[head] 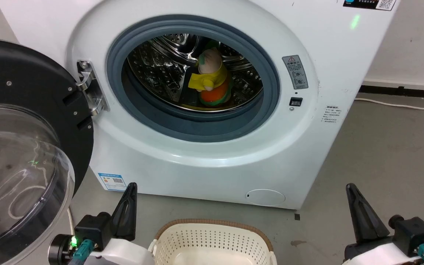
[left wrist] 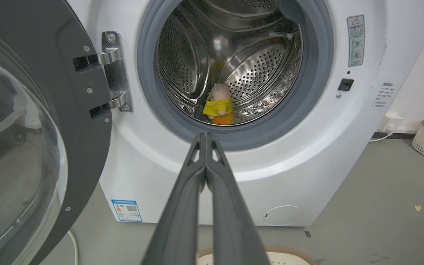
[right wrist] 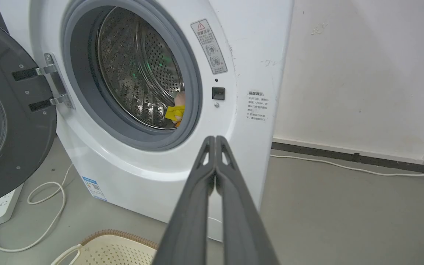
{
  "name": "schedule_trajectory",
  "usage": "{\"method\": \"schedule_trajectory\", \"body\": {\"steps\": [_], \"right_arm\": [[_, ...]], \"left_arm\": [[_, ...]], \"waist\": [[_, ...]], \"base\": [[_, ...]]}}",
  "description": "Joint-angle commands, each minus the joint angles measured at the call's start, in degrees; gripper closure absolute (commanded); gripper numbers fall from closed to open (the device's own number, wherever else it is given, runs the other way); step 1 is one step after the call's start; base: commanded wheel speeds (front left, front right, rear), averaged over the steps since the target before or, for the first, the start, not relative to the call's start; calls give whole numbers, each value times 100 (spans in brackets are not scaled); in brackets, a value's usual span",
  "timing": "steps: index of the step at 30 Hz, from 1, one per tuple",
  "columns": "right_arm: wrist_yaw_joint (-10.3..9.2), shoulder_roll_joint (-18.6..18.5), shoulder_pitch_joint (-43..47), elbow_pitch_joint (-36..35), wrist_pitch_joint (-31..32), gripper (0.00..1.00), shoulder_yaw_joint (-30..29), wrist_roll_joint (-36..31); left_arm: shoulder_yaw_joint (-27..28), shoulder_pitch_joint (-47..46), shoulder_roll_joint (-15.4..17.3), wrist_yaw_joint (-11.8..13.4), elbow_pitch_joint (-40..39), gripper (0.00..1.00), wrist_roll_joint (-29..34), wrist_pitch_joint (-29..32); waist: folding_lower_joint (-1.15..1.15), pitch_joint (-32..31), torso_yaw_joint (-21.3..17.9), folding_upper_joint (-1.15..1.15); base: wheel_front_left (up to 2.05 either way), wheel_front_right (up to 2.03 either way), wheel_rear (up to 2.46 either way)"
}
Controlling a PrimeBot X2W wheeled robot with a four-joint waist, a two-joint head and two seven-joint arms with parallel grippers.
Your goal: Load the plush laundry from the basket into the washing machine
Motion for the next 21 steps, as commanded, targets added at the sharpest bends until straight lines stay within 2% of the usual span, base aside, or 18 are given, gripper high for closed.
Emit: {"method": "schedule_trajectory", "body": {"steps": [1, 21], "right_arm": [[-2, 0, -79, 2, 28, 100, 9, -31], [-3, 0, -137, 3, 263, 100, 29, -129]], "left_arm": [[36, 19, -15, -16, -40, 100, 61, 34], [234, 29, -138, -35, -126, 100, 318, 269]], "waist": [[0, -2, 0, 0], [0, -36, 3, 0]], "base": [[0, 0, 0], [0, 0, 0]]}}
